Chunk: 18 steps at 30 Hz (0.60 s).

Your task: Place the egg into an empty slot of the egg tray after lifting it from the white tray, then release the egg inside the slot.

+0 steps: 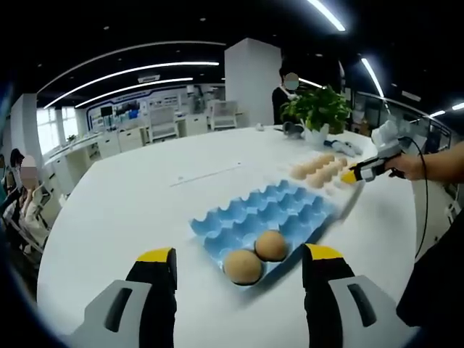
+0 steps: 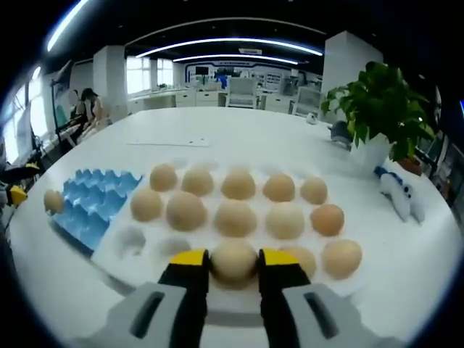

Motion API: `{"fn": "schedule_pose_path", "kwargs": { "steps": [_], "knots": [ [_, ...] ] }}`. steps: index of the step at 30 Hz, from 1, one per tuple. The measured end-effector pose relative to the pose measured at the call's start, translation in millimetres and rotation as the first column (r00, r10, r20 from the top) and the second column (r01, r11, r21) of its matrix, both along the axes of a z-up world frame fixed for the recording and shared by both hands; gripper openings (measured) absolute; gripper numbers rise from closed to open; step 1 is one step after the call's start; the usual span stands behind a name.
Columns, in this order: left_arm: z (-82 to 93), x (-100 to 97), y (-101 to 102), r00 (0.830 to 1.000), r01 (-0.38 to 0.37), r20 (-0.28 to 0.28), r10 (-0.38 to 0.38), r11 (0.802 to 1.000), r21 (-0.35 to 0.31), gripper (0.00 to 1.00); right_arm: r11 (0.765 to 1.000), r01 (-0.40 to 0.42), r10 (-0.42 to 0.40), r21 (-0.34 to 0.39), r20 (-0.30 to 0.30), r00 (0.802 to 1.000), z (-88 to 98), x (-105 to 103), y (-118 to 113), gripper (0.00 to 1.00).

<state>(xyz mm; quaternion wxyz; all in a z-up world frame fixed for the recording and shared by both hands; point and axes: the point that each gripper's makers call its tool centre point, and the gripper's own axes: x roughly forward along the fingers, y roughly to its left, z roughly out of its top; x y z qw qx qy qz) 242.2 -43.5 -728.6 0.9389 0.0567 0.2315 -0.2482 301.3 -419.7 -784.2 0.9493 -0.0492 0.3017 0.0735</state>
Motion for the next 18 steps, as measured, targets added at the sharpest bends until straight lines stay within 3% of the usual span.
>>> {"fn": "schedule_pose_path", "kwargs": {
  "steps": [18],
  "knots": [
    [4.8,1.2,7.9,1.000,-0.029,0.012,0.029,1.000,0.012,0.72,0.997,0.038,-0.040,0.073,0.029,0.999,2.7,-1.4,-0.3,0.26]
  ]
}}
